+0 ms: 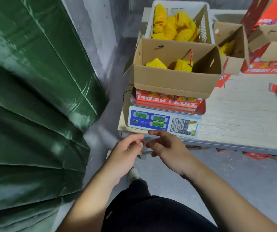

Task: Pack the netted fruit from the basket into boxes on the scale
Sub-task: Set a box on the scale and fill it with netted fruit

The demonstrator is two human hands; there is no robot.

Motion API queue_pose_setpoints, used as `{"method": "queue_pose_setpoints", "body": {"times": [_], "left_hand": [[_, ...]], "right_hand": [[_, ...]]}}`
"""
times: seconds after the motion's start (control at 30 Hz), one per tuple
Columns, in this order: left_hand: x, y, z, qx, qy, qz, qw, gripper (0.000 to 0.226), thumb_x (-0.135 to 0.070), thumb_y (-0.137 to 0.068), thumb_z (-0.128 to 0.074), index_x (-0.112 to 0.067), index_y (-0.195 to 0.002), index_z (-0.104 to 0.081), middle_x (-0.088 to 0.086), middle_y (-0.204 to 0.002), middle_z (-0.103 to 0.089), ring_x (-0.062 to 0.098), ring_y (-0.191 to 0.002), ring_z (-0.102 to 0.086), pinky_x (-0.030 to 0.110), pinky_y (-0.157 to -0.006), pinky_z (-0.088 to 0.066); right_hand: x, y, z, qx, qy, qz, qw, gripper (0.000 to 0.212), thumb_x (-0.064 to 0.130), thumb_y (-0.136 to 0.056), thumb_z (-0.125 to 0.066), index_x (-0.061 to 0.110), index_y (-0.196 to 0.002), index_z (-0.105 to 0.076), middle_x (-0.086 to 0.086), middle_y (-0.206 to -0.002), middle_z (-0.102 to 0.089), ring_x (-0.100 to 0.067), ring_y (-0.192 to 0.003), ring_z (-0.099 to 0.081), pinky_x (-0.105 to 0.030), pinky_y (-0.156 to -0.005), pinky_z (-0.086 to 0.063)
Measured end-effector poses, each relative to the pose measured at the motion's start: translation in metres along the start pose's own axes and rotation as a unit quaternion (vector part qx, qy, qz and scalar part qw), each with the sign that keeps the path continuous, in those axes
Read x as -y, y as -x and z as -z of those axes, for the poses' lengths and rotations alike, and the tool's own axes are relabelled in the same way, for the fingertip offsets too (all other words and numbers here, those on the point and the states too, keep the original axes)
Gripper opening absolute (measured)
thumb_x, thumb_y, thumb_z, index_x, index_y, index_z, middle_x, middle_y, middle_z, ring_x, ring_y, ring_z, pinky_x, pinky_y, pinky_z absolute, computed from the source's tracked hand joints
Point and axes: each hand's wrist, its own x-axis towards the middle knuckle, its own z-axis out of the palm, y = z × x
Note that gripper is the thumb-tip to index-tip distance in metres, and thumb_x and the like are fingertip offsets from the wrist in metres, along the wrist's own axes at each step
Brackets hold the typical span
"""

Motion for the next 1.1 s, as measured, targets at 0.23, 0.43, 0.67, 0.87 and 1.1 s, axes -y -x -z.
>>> {"method": "queue_pose_setpoints", "body": {"times": [0.23,0.43,0.67,0.87,1.1], "left_hand": [[-0.026,-0.053,0.03,0.02,-0.022,-0.024,0.999,0.025,-0.025,-0.106,-0.059,-0.047,-0.114,-0.068,-0.017,-0.115,-0.074,-0.01,-0.095,-0.066,0.008,-0.078,-0.046],[-0.062,-0.087,0.065,0.05,-0.025,-0.068,0.996,0.028,-0.029,-0.105,-0.057,-0.05,-0.118,-0.07,-0.022,-0.102,-0.073,-0.005,-0.087,-0.068,0.008,-0.072,-0.046],[-0.134,-0.111,0.072,0.071,0.005,-0.194,0.978,0.031,-0.018,-0.107,-0.056,-0.042,-0.119,-0.072,-0.015,-0.108,-0.076,0.001,-0.092,-0.072,0.011,-0.072,-0.053],[-0.205,-0.155,0.054,0.06,-0.013,-0.27,0.961,0.026,-0.021,-0.104,-0.06,-0.039,-0.119,-0.072,-0.013,-0.109,-0.076,0.007,-0.088,-0.071,0.014,-0.078,-0.051],[-0.277,-0.255,0.026,0.064,-0.092,-0.249,0.962,0.025,-0.021,-0.106,-0.059,-0.04,-0.118,-0.07,-0.014,-0.113,-0.075,0.003,-0.092,-0.073,0.012,-0.076,-0.056]], "right_hand": [[0.037,-0.043,-0.007,-0.005,0.016,-0.015,1.0,0.046,0.014,-0.101,-0.054,0.021,-0.147,-0.05,0.004,-0.105,-0.077,-0.018,-0.084,-0.072,-0.03,-0.08,-0.058],[0.071,-0.069,-0.005,-0.145,-0.002,0.154,0.977,0.046,0.001,-0.097,-0.049,0.03,-0.129,-0.063,0.011,-0.091,-0.075,-0.014,-0.086,-0.071,-0.032,-0.082,-0.059],[0.095,-0.085,0.02,-0.224,0.001,0.255,0.941,0.037,0.011,-0.097,-0.05,0.033,-0.122,-0.066,0.021,-0.098,-0.073,-0.01,-0.1,-0.071,-0.025,-0.083,-0.058],[0.136,-0.122,0.082,-0.26,-0.008,0.323,0.91,0.027,0.007,-0.096,-0.051,0.016,-0.112,-0.072,0.01,-0.093,-0.073,-0.018,-0.093,-0.071,-0.035,-0.081,-0.059],[0.169,-0.211,0.209,-0.219,0.13,0.254,0.933,0.018,0.021,-0.099,-0.059,0.03,-0.111,-0.069,0.007,-0.09,-0.074,-0.01,-0.078,-0.069,-0.037,-0.069,-0.055]]}}
